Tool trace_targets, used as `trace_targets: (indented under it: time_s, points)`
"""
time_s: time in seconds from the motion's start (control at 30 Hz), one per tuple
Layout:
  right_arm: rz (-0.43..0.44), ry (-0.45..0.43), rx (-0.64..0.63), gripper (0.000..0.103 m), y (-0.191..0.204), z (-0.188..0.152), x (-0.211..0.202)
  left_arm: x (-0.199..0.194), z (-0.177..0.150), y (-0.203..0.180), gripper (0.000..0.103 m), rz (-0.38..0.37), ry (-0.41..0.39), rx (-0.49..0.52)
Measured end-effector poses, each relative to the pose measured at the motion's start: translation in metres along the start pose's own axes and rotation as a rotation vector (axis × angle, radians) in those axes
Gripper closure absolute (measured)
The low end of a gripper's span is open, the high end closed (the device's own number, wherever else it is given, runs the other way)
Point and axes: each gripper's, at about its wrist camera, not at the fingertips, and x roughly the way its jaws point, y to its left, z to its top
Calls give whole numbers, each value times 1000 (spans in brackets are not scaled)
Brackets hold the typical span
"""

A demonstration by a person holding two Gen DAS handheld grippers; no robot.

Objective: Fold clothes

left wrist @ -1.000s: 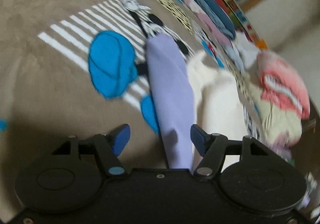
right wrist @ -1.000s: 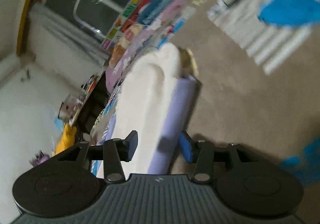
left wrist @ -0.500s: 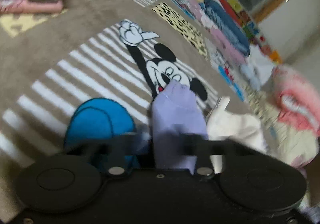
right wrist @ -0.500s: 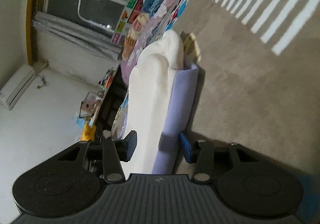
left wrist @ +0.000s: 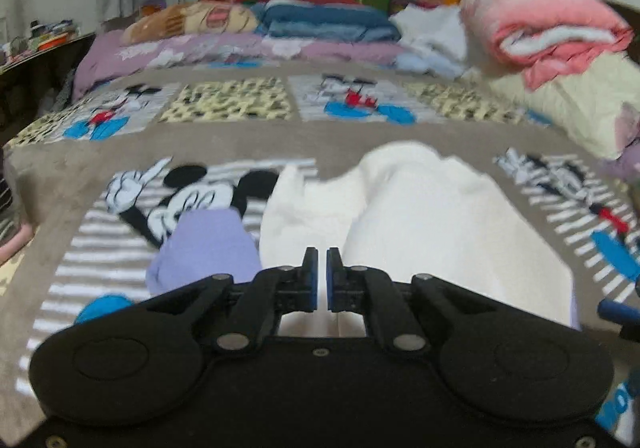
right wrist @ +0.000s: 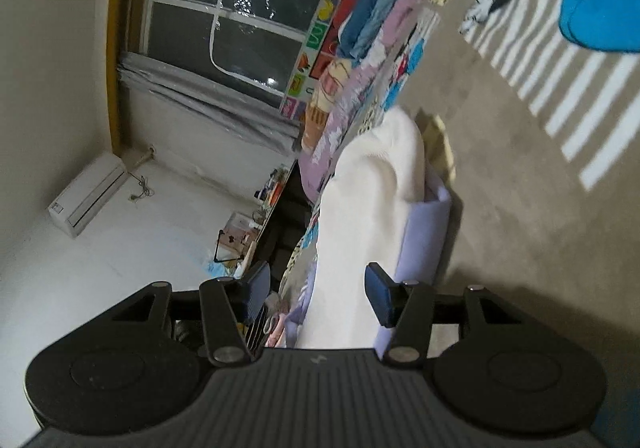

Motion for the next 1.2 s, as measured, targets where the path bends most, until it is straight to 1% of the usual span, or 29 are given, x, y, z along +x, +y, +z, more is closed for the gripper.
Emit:
trace_targets:
  time_s: [0.03,0.07,0.1,0.13,0.17,0.27,0.3,0.33,0.37,0.4,0.43,0.47,0.5,0.53,0.57,0.6,0.67,0.7,0.73,0.83,0.93,1.0,1.03,1.07,1.1,1.13,1.17,1.2]
  points:
    - [-12,-2,-15,49,1,1,1,1,-2,2,94,13,13,-21]
    - [-31,-3,-29,49,2,2,1,0,-4,11,70,29,13,-75]
    - [-50,-4,-43,49,3,3,2,-2,-7,21,38,45,12,-132]
    - [-36,-9,-22,49,1,3,0,-6,-10,35,32,68,1,-194]
    - [-17,-15,6,49,-2,4,-2,-9,-12,49,32,92,-12,-255]
    - [42,-33,89,49,-10,5,-7,-12,-21,90,32,142,4,-391]
    - [100,-33,147,49,-15,5,-6,-12,-23,102,32,154,10,-431]
    - [198,-17,217,49,-19,4,-3,-9,-24,109,32,135,21,-474]
    - [303,0,287,49,-23,2,1,-4,-25,115,32,99,35,-518]
    - [381,24,312,48,-20,-1,5,0,-27,121,32,62,50,-562]
    - [454,49,328,46,-16,-4,10,4,-29,123,32,47,62,-582]
    - [527,74,344,33,-11,-7,14,10,-30,124,33,40,79,-592]
    - [600,100,360,16,-7,-10,19,12,-30,120,44,36,84,-581]
    - [602,111,329,11,-1,-12,20,15,-29,116,59,32,88,-568]
    - [591,119,290,10,4,-13,21,17,-28,111,88,29,92,-555]
    - [580,127,252,11,9,-15,21,15,-24,104,95,35,81,-526]
    - [508,108,228,13,7,-13,21,9,-17,88,98,35,49,-467]
    - [469,98,219,13,5,-12,20,6,-13,81,98,27,29,-438]
    - [433,75,223,13,2,-10,18,3,-10,69,99,30,18,-376]
    - [285,-11,220,13,-9,-4,12,-4,-1,32,99,42,-15,-180]
    - [157,-68,204,14,-18,1,9,-2,-3,-9,99,35,-8,13]
    - [100,-91,201,15,-23,0,11,4,-11,-35,98,42,4,146]
    - [82,-91,197,15,-25,-1,14,7,-15,-44,98,33,17,190]
    - [66,-89,193,15,-26,-1,18,12,-19,-53,95,13,38,226]
    - [49,-86,188,17,-28,-2,21,15,-25,-58,85,-5,56,247]
    - [33,-84,184,18,-29,-3,25,17,-28,-61,79,-20,66,257]
    - [17,-82,179,20,-31,-4,28,16,-29,-62,68,-38,70,261]
    - [2,-76,163,22,-29,-4,31,12,-27,-61,65,-54,62,254]
